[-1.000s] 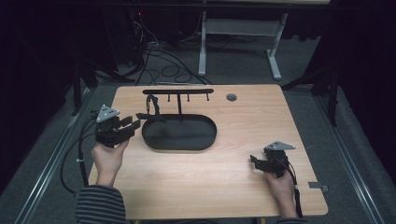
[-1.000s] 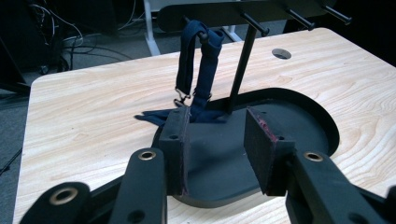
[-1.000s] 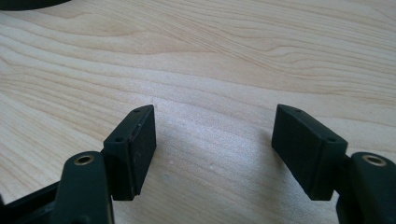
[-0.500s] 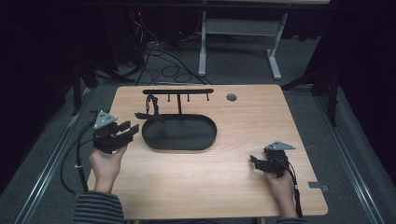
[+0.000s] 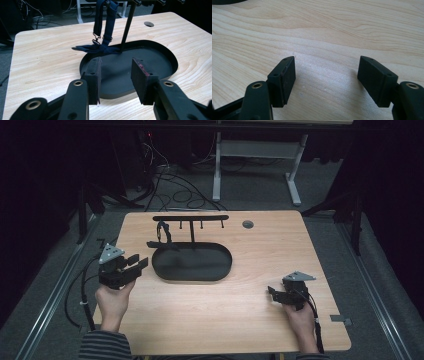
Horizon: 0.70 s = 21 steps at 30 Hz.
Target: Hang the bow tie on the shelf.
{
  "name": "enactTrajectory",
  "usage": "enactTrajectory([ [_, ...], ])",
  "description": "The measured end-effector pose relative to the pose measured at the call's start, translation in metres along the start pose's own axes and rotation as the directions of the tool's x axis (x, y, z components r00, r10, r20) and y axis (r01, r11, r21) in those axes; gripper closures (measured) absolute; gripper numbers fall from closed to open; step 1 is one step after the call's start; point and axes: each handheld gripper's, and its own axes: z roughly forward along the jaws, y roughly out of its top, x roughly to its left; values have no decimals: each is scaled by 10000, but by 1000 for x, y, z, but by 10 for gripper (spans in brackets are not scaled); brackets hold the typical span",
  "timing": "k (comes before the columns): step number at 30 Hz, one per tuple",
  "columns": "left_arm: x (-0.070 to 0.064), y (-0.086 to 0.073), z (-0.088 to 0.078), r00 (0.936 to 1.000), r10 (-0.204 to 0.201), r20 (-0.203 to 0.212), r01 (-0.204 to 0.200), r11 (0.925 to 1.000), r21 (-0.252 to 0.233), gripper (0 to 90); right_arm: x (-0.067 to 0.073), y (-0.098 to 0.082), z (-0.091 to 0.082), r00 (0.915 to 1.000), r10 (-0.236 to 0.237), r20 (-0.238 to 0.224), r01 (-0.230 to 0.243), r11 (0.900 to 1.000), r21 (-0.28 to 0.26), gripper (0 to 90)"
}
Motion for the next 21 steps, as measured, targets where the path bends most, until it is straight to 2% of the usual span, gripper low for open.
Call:
enactTrajectory([
  [21,-3,-12,-6,9997,-113,213,114,9999,-37,594,0,0,0,10000,-33,21,33,10000,16,323],
])
